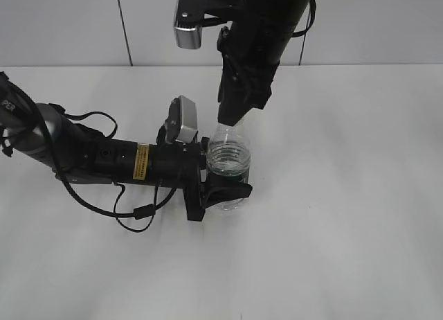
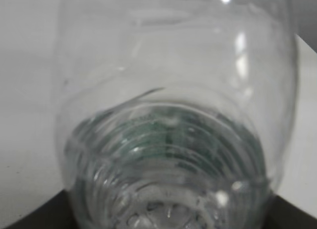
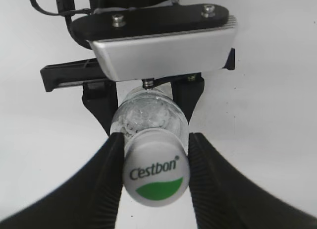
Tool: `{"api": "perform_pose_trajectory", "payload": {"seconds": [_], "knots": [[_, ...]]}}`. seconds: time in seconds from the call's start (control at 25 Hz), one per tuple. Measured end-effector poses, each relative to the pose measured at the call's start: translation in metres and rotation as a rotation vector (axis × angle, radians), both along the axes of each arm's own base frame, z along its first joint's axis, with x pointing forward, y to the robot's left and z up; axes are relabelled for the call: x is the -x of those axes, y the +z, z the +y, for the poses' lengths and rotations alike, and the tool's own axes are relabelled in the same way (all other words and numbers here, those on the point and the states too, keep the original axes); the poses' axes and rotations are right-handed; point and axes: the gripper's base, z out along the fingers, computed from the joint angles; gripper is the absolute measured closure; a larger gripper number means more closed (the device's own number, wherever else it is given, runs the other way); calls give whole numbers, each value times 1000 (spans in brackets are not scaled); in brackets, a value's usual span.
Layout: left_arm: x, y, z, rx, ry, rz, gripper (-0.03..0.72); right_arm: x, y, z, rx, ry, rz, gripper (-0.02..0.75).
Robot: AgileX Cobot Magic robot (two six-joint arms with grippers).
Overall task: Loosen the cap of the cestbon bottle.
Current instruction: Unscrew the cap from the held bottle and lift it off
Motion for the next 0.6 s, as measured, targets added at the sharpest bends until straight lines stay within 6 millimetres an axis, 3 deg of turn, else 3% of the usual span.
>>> {"api": "perform_pose_trajectory", "payload": {"seconds": [0.6], "knots": [[1,0,0,-2,-15,-2,287,2,-1,0,30,297,-103,435]]}}
